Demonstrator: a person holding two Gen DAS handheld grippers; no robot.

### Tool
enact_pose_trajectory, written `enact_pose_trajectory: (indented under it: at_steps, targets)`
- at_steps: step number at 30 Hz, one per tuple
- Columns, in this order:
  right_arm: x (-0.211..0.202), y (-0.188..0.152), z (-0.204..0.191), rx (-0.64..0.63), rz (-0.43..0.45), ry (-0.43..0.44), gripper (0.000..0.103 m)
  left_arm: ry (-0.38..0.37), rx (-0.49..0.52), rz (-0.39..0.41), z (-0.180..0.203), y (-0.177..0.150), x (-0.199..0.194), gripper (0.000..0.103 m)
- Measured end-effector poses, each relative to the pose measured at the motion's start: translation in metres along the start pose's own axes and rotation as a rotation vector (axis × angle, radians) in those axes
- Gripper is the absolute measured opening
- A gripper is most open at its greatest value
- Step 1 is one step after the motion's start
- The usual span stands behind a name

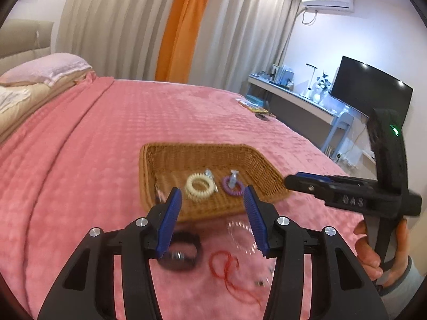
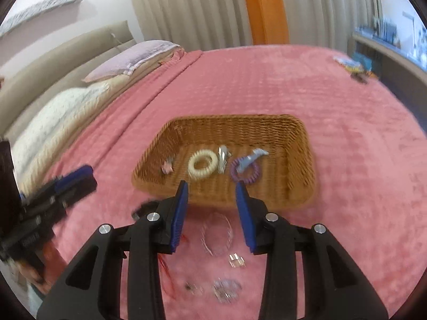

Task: Organize jewelry
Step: 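Grasp the red cord keychain with left tool while right grasps crystal charm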

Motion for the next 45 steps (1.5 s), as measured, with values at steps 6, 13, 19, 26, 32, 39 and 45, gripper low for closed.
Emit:
enact_pose_trajectory:
  at_steps: [6,13,19,26,32,39,45]
  targets:
    - [-0.009,-0.056,0.004,-0.012,0.014,-0.034,0.034,0.007,-0.016,-0.059,0.014,-0.047,0.004,0.047]
    - [0.021,-0.108,0.007,-0.012,-0.059,-0.064,0.034,0.082,-0.024,-0.18,0.013,-0.093,0.038,0.047]
    - [0.036,-0.126,0.006,-0.02,-0.088,-0.071,0.034,0.135,-0.016,-0.247,0.01,-0.109,0.052,0.047]
    - [0.041,-0.129,0.005,-0.02,-0.095,-0.068,0.034,0.148,-0.053,-0.277,0.004,-0.098,0.076,0.047]
    - [0.049,-0.13,0.004,-0.025,-0.123,-0.058,0.034,0.183,-0.056,-0.288,-0.001,-0.099,0.093,0.036]
    - [0.051,-0.131,-0.007,-0.07,-0.11,-0.086,0.022,0.16,-0.063,-0.266,-0.001,-0.102,0.089,0.004]
    - [0.043,-0.133,-0.008,-0.071,-0.074,-0.074,0.007,0.141,-0.073,-0.233,-0.001,-0.105,0.081,0.003]
Point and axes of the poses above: each gripper's, at about its wrist camera, not at the fingertips, and x roughly the way its jaws point, z to its right, y to its top, the point moved 1 cm from there along x, roughly the way its jaws point, and after that the axes turned 15 degrees about -y, right-handed, at the moved point
